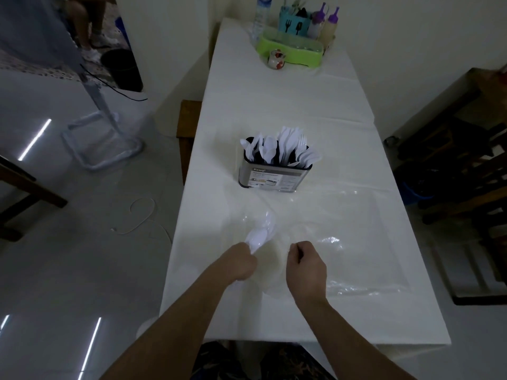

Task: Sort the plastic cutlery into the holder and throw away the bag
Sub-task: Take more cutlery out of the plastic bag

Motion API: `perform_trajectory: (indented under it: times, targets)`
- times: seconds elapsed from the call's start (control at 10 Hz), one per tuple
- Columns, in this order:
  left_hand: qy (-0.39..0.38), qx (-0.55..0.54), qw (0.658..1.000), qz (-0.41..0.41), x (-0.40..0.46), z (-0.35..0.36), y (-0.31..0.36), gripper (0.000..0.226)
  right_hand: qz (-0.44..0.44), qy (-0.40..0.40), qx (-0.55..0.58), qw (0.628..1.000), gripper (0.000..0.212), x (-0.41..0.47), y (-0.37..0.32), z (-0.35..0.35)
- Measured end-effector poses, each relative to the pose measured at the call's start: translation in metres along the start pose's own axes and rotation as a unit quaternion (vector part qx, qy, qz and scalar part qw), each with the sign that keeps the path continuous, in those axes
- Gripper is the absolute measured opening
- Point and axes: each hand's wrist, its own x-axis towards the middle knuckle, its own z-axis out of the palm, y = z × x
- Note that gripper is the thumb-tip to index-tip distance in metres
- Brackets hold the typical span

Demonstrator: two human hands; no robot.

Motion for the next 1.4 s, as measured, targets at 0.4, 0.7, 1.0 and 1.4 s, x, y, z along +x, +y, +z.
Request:
perform_trajectory:
  times: [0.4,0.7,1.0,1.4]
  targets:
    - [0.163,-0.128,0.976,-0.072,-0.014,0.009,-0.047,0.031,-0.041,0.022,-0.081,0.996,0.02,0.014,0.017,-0.025]
    - [0.307,0.077,0.941,-0.117,-0.02,0.034,-0.028,0.022,-0.058,0.006,-0.078,0.995,0.021,0.003,0.022,-0.025]
    - [0.362,0.114,0.918,-0.113,-0.01,0.045,-0.03,0.045,-0.066,-0.009,-0.08,0.995,0.021,0.0,0.021,-0.026]
    - [0.356,-0.105,0.927,0.059,-0.028,0.007,0.027,0.044,-0.074,-0.058,-0.064,0.994,0.026,0.0,0.019,-0.015]
